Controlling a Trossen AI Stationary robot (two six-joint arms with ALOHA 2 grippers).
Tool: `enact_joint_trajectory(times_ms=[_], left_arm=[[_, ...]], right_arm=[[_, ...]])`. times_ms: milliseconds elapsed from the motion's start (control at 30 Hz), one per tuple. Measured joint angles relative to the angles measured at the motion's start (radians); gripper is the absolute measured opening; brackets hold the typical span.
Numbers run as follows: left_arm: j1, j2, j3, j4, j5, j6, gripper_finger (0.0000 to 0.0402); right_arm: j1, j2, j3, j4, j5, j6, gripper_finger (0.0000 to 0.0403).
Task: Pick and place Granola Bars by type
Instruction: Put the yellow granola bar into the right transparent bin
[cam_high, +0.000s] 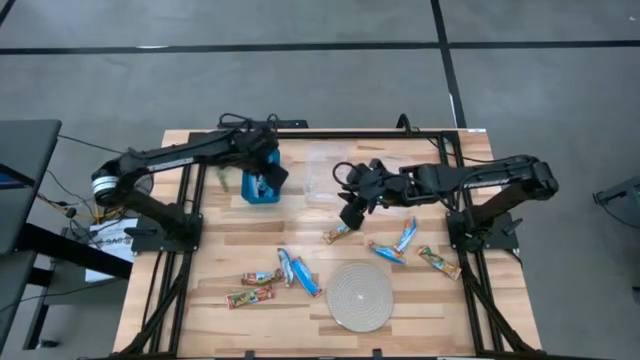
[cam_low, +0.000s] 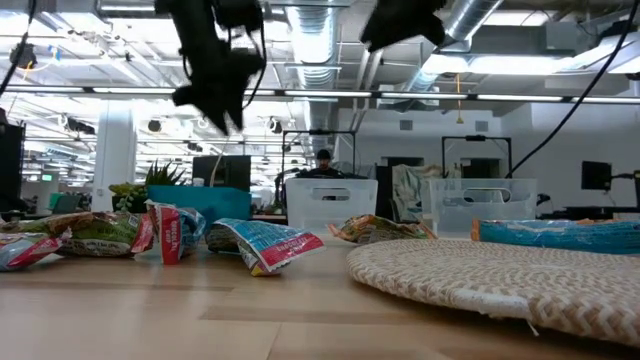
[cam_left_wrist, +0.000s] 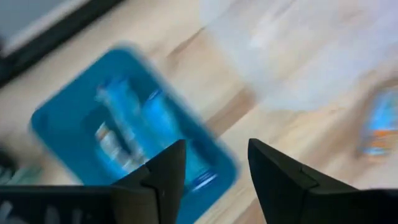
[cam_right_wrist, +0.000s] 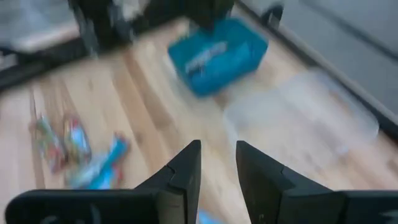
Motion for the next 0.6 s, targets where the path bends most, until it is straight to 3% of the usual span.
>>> enact_joint_trajectory(times_ms=[167, 300, 433, 600], left_arm=[[-0.073, -0.133, 0.000, 0.165, 0.033, 0.098, 0.0166], [-0.147, -0.227, 0.000, 0.351, 0.158, 0.204, 0.0164], [-0.233, -0.265, 0.001, 0.522, 0.265, 0.259, 0.0158], [-0.327, -0.237, 0.001, 0.586, 0.266, 0.281, 0.0153]], right_arm=[[0.049, -0.060, -0.014, -0.251, 0.053, 0.097, 0.0092], [0.132, -0.170, -0.166, -0.305, 0.105, 0.301, 0.0092], [0.203, -0.258, -0.350, -0.351, -0.033, 0.593, 0.0092], [0.275, -0.268, -0.468, -0.434, -0.214, 0.847, 0.0093]])
